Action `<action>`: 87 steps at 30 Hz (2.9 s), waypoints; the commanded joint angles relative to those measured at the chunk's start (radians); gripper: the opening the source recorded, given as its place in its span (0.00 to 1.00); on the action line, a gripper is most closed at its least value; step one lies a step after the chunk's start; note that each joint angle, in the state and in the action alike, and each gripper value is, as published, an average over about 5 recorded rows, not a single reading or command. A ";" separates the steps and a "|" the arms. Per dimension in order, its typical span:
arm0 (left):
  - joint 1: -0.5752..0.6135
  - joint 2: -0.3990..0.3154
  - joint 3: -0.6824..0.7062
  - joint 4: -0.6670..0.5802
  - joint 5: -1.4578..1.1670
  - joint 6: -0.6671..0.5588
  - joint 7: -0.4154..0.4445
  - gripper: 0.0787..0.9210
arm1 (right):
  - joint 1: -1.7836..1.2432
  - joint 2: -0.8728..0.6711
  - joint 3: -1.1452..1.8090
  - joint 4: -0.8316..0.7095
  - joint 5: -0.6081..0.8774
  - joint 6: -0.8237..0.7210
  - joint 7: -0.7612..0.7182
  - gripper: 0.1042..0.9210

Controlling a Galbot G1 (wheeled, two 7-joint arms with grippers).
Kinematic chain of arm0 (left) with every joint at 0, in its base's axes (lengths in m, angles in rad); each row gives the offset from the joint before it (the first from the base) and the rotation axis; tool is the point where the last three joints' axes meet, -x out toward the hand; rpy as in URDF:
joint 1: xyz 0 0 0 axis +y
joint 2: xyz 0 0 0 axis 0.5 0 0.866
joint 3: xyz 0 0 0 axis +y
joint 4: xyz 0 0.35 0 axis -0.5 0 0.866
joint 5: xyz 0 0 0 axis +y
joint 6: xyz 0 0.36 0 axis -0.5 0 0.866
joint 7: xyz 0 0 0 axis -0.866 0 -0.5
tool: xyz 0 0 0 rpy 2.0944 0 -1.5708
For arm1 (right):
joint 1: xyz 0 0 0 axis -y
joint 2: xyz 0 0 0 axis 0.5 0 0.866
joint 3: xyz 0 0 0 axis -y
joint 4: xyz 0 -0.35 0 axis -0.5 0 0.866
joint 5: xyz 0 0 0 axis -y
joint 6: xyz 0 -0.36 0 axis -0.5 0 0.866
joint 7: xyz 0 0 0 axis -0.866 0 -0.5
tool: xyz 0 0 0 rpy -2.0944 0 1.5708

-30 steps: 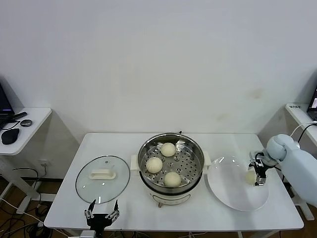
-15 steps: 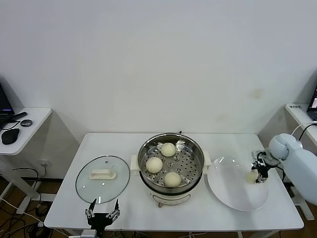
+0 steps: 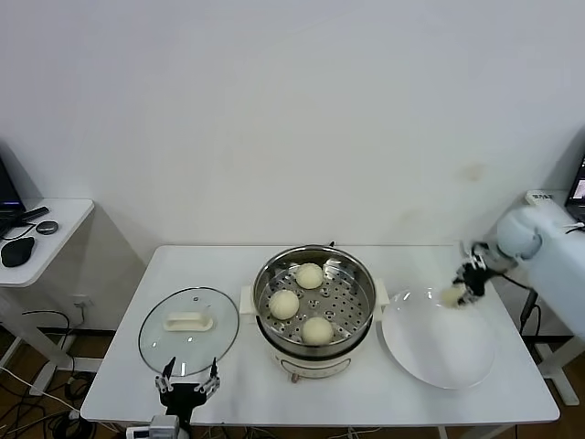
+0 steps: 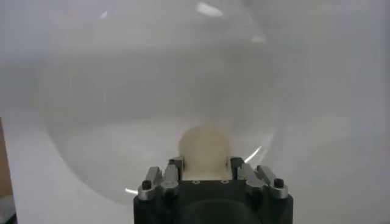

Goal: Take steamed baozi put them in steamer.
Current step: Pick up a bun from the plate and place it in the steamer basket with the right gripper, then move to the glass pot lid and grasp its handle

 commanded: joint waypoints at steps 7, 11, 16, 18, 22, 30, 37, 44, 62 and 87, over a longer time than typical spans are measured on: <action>-0.012 0.010 0.005 -0.030 0.015 0.002 -0.015 0.88 | 0.638 0.169 -0.547 0.247 0.557 -0.376 -0.027 0.45; -0.012 0.010 0.006 -0.039 0.005 -0.002 -0.018 0.88 | 0.637 0.217 -0.571 0.275 0.597 -0.416 -0.014 0.45; -0.010 0.011 0.004 -0.051 -0.005 -0.008 -0.018 0.88 | 0.587 0.274 -0.584 0.267 0.561 -0.433 0.018 0.46; -0.009 0.010 0.002 -0.055 -0.007 -0.008 -0.018 0.88 | 0.559 0.294 -0.593 0.258 0.529 -0.435 0.029 0.46; -0.004 0.007 0.002 -0.064 -0.009 -0.008 -0.019 0.88 | 0.496 0.324 -0.602 0.233 0.456 -0.433 0.041 0.46; -0.010 0.005 0.005 -0.059 -0.010 -0.007 -0.018 0.88 | 0.400 0.329 -0.596 0.219 0.403 -0.443 0.081 0.45; -0.014 0.006 0.004 -0.051 -0.013 -0.007 -0.017 0.88 | 0.340 0.336 -0.563 0.188 0.374 -0.443 0.152 0.46; -0.015 0.003 0.005 -0.048 -0.013 -0.008 -0.017 0.88 | 0.326 0.367 -0.534 0.151 0.367 -0.436 0.174 0.46; -0.004 -0.005 -0.005 -0.072 -0.025 -0.017 -0.025 0.88 | 0.351 0.229 -0.347 0.216 0.412 -0.419 0.114 0.79; 0.008 0.006 -0.055 -0.101 -0.007 -0.123 -0.043 0.88 | -0.881 0.261 1.189 0.428 0.679 0.063 1.099 0.88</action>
